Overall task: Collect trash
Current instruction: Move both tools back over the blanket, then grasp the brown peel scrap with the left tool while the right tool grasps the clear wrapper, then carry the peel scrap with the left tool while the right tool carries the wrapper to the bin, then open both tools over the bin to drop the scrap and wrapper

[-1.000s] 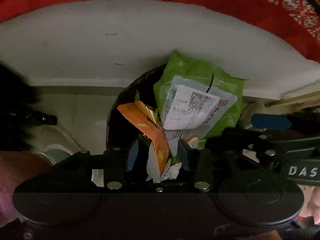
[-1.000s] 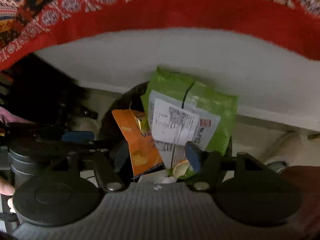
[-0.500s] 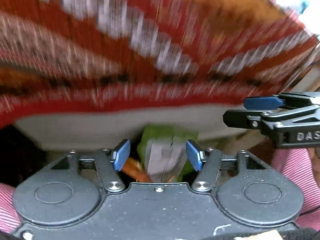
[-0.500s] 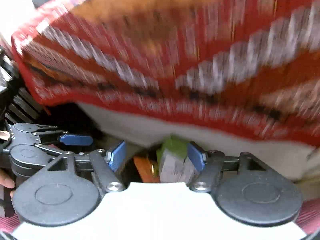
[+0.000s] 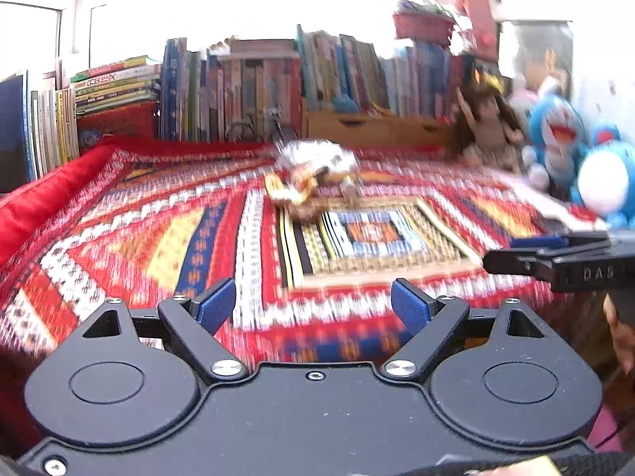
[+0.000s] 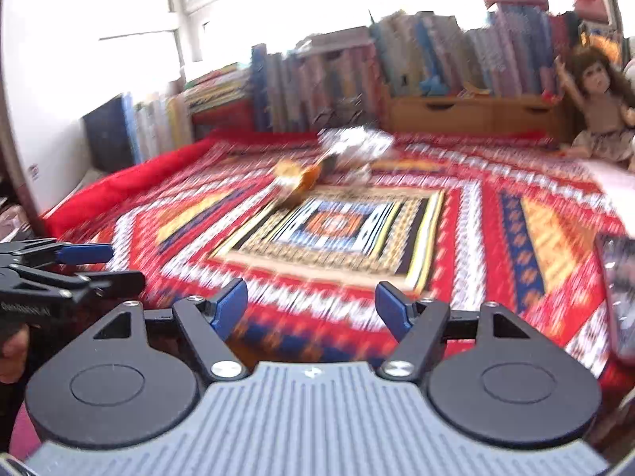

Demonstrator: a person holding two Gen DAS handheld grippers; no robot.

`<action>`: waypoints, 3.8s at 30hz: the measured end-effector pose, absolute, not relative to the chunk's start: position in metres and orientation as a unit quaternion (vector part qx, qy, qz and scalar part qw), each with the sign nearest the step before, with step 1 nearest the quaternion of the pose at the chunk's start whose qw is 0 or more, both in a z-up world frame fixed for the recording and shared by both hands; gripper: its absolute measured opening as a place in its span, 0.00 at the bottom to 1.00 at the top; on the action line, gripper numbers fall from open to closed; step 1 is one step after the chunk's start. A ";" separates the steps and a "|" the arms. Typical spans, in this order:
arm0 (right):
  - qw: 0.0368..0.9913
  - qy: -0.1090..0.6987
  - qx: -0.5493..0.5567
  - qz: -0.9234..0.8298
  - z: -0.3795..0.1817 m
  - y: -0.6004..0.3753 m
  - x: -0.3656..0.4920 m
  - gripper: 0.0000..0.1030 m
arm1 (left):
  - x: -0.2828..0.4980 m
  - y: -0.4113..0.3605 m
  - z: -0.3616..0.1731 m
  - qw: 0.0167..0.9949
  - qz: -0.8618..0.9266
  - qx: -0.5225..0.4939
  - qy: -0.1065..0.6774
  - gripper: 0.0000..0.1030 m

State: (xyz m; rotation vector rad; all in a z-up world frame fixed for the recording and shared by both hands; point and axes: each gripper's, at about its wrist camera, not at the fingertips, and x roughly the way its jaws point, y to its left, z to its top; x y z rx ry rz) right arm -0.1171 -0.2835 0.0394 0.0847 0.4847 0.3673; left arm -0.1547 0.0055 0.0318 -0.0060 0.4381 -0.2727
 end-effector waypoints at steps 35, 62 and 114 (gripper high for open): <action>0.920 0.361 0.069 0.139 0.015 -0.238 0.152 0.31 | 0.083 -0.045 -0.020 0.947 -0.128 -0.038 0.292 0.26; 0.936 0.281 0.041 0.206 0.054 -0.249 -0.034 0.24 | -0.087 -0.030 0.038 0.959 -0.184 -0.010 0.216 0.13; 0.785 0.588 0.066 0.181 -0.245 -0.223 -0.141 0.25 | -0.160 -0.015 -0.302 0.776 -0.059 -0.059 0.625 0.14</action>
